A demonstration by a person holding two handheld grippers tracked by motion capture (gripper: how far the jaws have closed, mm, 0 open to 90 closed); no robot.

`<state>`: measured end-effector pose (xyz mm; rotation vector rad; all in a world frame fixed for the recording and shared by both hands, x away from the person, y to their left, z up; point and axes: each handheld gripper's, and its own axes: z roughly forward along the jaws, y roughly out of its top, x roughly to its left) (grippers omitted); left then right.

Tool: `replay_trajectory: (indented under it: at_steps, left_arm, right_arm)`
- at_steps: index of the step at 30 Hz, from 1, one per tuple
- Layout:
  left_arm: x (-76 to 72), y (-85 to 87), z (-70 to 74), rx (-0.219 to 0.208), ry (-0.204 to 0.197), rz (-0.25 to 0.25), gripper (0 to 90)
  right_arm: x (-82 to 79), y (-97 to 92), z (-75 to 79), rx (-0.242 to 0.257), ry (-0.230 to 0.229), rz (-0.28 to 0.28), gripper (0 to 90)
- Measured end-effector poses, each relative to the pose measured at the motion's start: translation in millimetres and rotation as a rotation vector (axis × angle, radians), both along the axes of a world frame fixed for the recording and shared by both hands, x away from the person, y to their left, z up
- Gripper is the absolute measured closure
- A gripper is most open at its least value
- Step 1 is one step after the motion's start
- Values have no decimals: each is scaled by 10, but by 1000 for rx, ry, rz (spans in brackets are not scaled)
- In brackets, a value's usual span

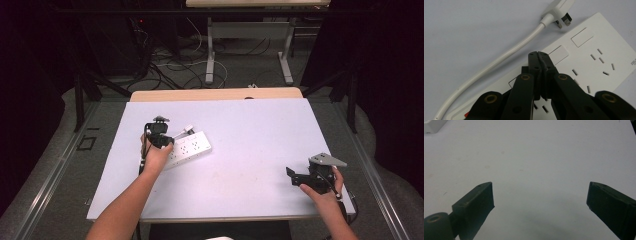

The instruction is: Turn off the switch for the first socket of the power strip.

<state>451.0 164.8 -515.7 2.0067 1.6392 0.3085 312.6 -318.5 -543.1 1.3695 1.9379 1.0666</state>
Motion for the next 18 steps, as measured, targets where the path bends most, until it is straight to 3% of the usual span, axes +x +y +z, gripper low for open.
replay_trajectory:
  at_steps: [2, 18]
  left_arm:
    - [-3, -5, 10, 4, 12, 1, 900]
    - [-12, 5, -8, 14, -9, 5, 899]
  right_arm:
    - [-1, 0, 2, 0, -1, 0, 65]
    - [3, 6, 0, -6, -12, -1, 65]
